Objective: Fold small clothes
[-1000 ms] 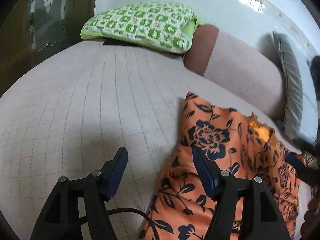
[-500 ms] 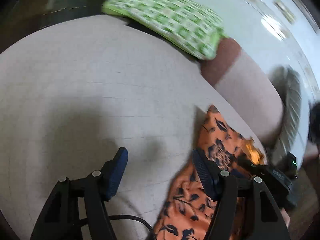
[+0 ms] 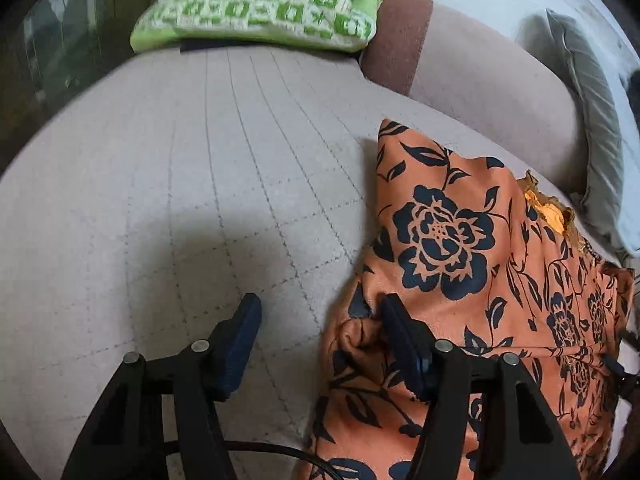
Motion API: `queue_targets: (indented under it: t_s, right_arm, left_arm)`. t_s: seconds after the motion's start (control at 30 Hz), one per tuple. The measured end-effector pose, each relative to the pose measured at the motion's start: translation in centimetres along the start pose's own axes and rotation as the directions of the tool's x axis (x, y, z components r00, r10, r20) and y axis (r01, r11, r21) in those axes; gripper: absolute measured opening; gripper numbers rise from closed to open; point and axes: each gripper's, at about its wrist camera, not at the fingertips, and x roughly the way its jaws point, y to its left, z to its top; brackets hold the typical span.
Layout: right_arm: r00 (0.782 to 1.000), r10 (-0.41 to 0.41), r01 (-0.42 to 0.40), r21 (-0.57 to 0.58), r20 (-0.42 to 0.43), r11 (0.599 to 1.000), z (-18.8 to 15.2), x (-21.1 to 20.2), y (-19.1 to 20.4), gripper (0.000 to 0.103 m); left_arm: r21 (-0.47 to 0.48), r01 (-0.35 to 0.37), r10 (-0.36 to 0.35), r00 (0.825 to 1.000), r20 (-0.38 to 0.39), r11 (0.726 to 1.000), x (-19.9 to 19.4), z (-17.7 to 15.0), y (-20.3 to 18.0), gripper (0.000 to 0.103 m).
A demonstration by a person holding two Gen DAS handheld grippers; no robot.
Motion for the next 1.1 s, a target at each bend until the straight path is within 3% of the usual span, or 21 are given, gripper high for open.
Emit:
queue_targets:
  t_s: [0.03, 0.1, 0.2, 0.3, 0.33, 0.37, 0.4, 0.43, 0.5, 0.57, 0.6, 0.63, 0.7, 0.73, 0.77, 0.9, 0.97, 1.0, 1.03, 1.07, 1.1]
  right_arm:
    - [0.999, 0.05, -0.05, 0.002, -0.002, 0.999, 0.4, -1.2, -0.2, 0.053]
    - [0.995, 0.048, -0.027, -0.218, 0.088, 0.975, 0.7, -4.3, 2.9, 0.072]
    - [0.984, 0.006, 0.051, -0.311, 0.181, 0.949, 2.5, -5.5, 5.5, 0.072]
    - [0.945, -0.163, 0.273, -0.41, 0.285, 0.87, 4.7, -3.6, 7.9, 0.072]
    - [0.939, -0.206, 0.314, -0.444, 0.275, 0.839, 5.7, -2.1, 8.1, 0.069]
    - [0.95, -0.211, 0.296, -0.444, 0.231, 0.846, 6.6, -1.1, 7.6, 0.062]
    - [0.962, -0.2, 0.262, -0.424, 0.185, 0.867, 7.3, -0.5, 7.0, 0.027]
    - [0.981, -0.148, 0.185, -0.37, 0.124, 0.91, 8.3, 0.6, 5.9, 0.018]
    - [0.988, -0.092, 0.113, -0.18, 0.121, 0.977, 10.7, 0.8, 1.7, 0.017]
    - [0.992, 0.074, -0.077, 0.024, 0.101, 0.997, 11.7, 0.9, -2.7, 0.013]
    - [0.991, 0.091, -0.092, 0.005, 0.101, 0.996, 11.8, 0.6, -2.9, 0.013]
    - [0.993, 0.047, -0.038, -0.077, 0.112, 0.996, 11.6, -0.2, -1.8, 0.016]
    - [0.984, -0.079, 0.109, -0.186, 0.159, 0.976, 11.1, -1.7, 0.3, 0.019]
    - [0.961, -0.154, 0.206, -0.226, 0.228, 0.952, 10.5, -3.1, 1.6, 0.022]
    - [0.953, -0.157, 0.225, -0.26, 0.26, 0.939, 9.9, -3.7, 2.7, 0.022]
    - [0.973, -0.037, 0.134, -0.424, 0.228, 0.896, 7.1, -5.6, 6.1, 0.021]
    - [0.995, 0.02, 0.022, -0.428, 0.093, 0.903, 6.7, -3.8, 5.7, 0.021]
    - [0.994, -0.065, 0.096, -0.412, 0.09, 0.906, 7.3, -2.6, 4.3, 0.021]
    - [0.981, -0.164, 0.189, -0.32, 0.103, 0.928, 8.6, -1.9, 1.6, 0.009]
    - [0.992, -0.065, 0.083, -0.169, 0.109, 0.982, 10.0, -2.6, -1.6, 0.0]
    - [0.989, -0.02, 0.033, -0.09, 0.148, 0.995, 10.2, -3.7, -2.9, 0.0]
  left_arm:
    - [-0.011, -0.002, 0.003, 0.999, 0.047, 1.0, -1.0, -0.2, -0.5, 0.06]
    - [-0.003, -0.003, 0.003, 0.984, 0.178, 1.0, -3.7, 0.1, -0.9, 0.059]
    - [0.064, -0.023, 0.001, 0.945, 0.328, 0.998, -5.8, 0.2, -3.0, 0.061]
    - [0.167, 0.014, -0.062, 0.957, 0.284, 0.986, -3.6, 0.2, -6.2, 0.063]
    - [0.195, 0.011, -0.064, 0.962, 0.265, 0.981, -3.2, -0.1, -6.7, 0.063]
    - [0.224, 0.0, -0.058, 0.966, 0.252, 0.975, -2.7, -0.4, -7.4, 0.063]
    - [0.239, -0.006, -0.056, 0.967, 0.249, 0.971, -2.9, -0.5, -7.4, 0.063]
    - [0.252, -0.004, -0.059, 0.968, 0.245, 0.968, -3.0, -0.8, -7.3, 0.063]
    - [0.268, 0.0, -0.066, 0.969, 0.237, 0.963, -2.8, -1.1, -8.0, 0.063]
    - [0.291, -0.008, -0.055, 0.977, 0.207, 0.957, -1.6, -1.5, -8.6, 0.063]
    - [0.301, -0.016, -0.042, 0.982, 0.183, 0.953, -0.9, -1.7, -8.8, 0.063]
    - [0.306, -0.024, -0.023, 0.989, 0.147, 0.952, 0.0, -1.7, -8.8, 0.063]
    - [0.279, -0.005, -0.024, 0.995, 0.099, 0.96, 0.9, -1.5, -8.3, 0.063]
    - [0.264, 0.005, -0.032, 0.995, 0.099, 0.965, 0.7, -1.6, -8.0, 0.064]
    - [0.251, 0.01, -0.036, 0.994, 0.103, 0.968, 0.5, -1.5, -7.8, 0.065]
    - [0.24, 0.012, -0.037, 0.995, 0.097, 0.971, 0.6, -1.7, -7.4, 0.066]
    - [0.24, 0.013, -0.038, 0.995, 0.098, 0.971, 0.6, -1.7, -7.4, 0.066]
    - [0.238, 0.017, -0.041, 0.994, 0.098, 0.971, 0.5, -1.7, -7.3, 0.066]
    - [0.236, 0.022, -0.046, 0.994, 0.096, 0.972, 0.6, -1.6, -7.3, 0.066]
    - [0.232, 0.027, -0.049, 0.994, 0.093, 0.972, 0.6, -1.5, -7.1, 0.066]
    - [0.225, 0.029, -0.051, 0.994, 0.092, 0.974, 0.6, -1.5, -6.9, 0.066]
